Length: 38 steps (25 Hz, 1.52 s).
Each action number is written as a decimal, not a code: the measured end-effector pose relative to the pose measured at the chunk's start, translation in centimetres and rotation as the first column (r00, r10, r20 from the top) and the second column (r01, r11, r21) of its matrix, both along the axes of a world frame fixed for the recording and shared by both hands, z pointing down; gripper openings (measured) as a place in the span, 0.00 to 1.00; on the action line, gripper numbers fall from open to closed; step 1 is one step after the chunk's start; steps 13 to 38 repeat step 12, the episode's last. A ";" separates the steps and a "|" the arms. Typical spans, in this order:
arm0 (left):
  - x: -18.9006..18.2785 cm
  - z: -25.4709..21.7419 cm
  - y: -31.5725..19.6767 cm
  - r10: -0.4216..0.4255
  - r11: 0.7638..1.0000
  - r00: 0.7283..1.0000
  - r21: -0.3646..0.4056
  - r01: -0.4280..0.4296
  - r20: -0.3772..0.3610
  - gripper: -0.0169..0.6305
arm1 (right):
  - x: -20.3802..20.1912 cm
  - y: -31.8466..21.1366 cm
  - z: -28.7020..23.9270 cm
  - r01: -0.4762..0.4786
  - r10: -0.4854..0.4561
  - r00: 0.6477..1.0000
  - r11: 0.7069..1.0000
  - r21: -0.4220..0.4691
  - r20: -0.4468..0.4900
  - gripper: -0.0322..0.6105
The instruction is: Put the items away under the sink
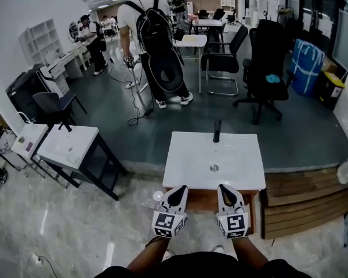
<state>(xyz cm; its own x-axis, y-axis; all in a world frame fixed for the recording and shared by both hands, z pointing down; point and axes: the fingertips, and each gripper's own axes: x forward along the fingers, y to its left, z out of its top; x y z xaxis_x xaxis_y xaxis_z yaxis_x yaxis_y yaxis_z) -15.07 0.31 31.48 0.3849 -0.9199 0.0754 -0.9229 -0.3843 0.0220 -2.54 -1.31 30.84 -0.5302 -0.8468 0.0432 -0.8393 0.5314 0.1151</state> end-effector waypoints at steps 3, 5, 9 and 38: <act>-0.1 -0.5 -0.2 -0.005 1.000 1.000 0.003 0.005 -0.006 0.06 | 0.1 -0.4 -0.5 -0.006 0.006 1.000 1.000 0.004 0.004 0.08; 0.1 -0.7 -0.1 0.000 1.000 1.000 0.008 0.000 -0.003 0.06 | 0.1 -0.4 -0.6 -0.007 0.007 1.000 1.000 0.004 0.008 0.08; 0.2 -0.9 0.2 0.003 1.000 1.000 0.015 -0.003 0.001 0.06 | -0.2 0.1 -0.4 0.004 -0.004 1.000 1.000 0.002 0.010 0.08; 0.0 -0.8 0.3 0.002 1.000 1.000 0.012 -0.002 0.002 0.06 | -0.3 0.3 -0.2 0.004 -0.004 1.000 1.000 -0.013 0.019 0.08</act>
